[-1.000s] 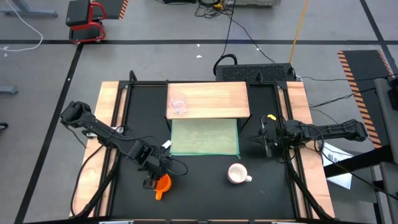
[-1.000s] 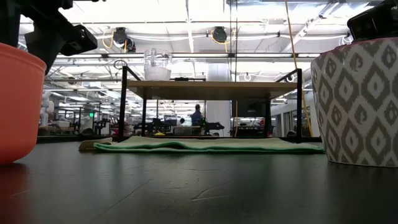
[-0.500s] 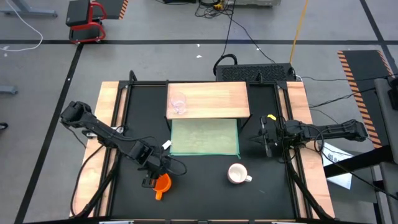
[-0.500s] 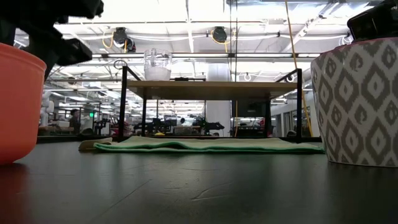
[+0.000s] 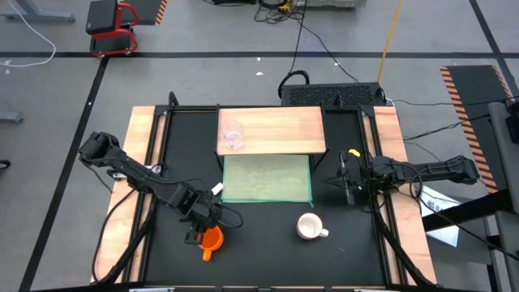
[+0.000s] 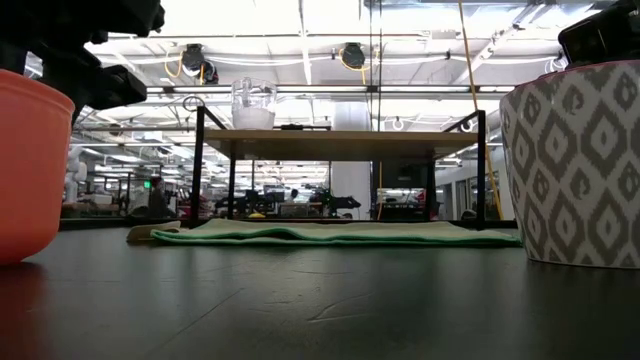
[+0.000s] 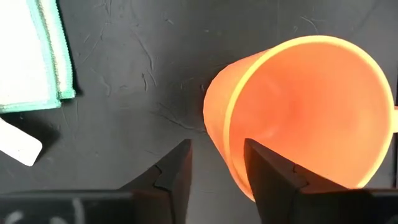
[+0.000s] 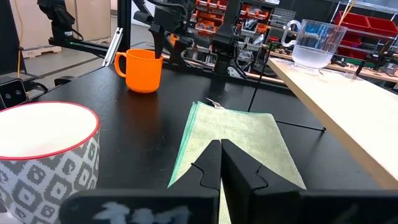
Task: Stack small to large cups/mugs on shelf
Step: Put the orange mug on the shelf
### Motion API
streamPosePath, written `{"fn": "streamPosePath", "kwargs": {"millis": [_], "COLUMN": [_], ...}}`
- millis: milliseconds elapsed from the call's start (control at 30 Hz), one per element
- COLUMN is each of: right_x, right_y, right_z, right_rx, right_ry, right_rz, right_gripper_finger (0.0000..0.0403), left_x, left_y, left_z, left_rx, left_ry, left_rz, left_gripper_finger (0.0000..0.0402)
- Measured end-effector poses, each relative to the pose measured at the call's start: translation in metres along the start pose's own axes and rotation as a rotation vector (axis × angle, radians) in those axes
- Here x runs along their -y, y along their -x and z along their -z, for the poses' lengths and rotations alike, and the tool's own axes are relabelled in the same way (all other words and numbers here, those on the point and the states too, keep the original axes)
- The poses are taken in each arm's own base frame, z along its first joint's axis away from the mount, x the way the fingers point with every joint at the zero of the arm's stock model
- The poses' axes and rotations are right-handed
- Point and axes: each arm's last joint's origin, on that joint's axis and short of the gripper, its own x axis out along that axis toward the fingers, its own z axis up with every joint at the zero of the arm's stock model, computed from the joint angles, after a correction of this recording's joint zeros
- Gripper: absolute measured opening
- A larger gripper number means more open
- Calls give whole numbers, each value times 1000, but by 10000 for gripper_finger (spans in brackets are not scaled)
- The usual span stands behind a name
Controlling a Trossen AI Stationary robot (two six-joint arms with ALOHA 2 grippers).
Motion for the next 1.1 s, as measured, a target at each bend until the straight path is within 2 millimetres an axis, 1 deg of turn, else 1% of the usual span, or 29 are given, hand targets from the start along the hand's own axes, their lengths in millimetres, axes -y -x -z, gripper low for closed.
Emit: {"fn": "streamPosePath", "kwargs": {"millis": [267,333,633,1100], "right_x": [0,0,0,0], "right_y": [0,0,0,0], "right_z": [0,0,0,0], "right_rx": [0,0,0,0], "right_ry": [0,0,0,0], "right_rz": [0,0,0,0], "right_gripper_finger": [0,0,0,0], "left_x": [0,-1,0,-10], "left_y": [0,0,2,29], "left_z": [0,0,-5,-4], "left_rx": [5,7,60,171], "left_ry": [-27,-40,-122,-168], "left_rz": [-8,-18,-12,-15], "left_gripper_finger": [26,10,7,4]}}
